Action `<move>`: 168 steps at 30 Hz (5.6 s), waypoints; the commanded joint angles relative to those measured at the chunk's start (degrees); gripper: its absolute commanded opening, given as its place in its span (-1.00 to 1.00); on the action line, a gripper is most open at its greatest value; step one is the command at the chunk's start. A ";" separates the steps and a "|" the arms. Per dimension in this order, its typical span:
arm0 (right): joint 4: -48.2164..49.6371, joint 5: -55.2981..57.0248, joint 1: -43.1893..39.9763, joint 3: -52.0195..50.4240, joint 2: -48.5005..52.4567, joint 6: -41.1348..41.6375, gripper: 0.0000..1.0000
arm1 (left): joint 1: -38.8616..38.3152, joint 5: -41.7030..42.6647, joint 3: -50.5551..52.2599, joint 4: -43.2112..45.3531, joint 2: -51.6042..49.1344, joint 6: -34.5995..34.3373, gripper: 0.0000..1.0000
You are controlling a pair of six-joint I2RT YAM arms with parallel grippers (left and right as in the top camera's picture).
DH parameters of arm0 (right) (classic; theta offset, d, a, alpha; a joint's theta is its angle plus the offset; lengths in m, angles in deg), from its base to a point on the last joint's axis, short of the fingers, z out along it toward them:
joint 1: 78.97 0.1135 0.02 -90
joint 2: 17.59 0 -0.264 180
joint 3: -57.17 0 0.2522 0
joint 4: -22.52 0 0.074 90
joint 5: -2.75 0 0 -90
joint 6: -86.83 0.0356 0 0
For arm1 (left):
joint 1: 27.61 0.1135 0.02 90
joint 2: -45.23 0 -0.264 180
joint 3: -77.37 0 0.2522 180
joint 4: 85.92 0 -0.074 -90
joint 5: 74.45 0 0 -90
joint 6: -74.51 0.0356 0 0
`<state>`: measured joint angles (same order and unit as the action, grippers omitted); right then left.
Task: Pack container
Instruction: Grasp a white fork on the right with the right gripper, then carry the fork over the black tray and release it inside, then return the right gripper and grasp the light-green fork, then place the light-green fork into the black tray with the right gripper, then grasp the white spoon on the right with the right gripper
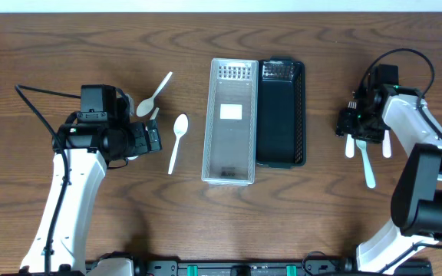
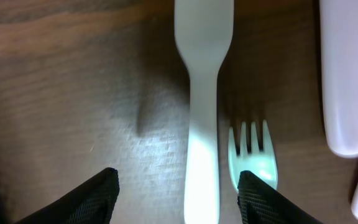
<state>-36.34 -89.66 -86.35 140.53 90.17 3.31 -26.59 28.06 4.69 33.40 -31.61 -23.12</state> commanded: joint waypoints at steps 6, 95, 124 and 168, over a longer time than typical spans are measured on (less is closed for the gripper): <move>3.72 2.60 0.63 0.74 3.56 -0.13 0.25 | -0.07 -0.11 -0.98 -0.22 -0.42 0.52 0.96; 15.13 0.92 -4.35 -21.07 -12.22 5.44 0.22 | -0.07 -0.09 -0.98 -0.22 -0.42 0.52 0.96; 8.76 -4.90 19.37 -5.57 -33.75 7.34 -0.97 | -0.07 -0.09 -0.98 -0.22 -0.42 0.52 0.96; 10.56 4.94 -13.81 -7.76 -10.71 1.11 0.62 | -0.07 -0.11 -0.98 -0.22 -0.42 0.52 0.96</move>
<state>-27.27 -82.89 -98.98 133.01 77.15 6.15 -26.59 28.06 4.69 33.38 -31.61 -23.12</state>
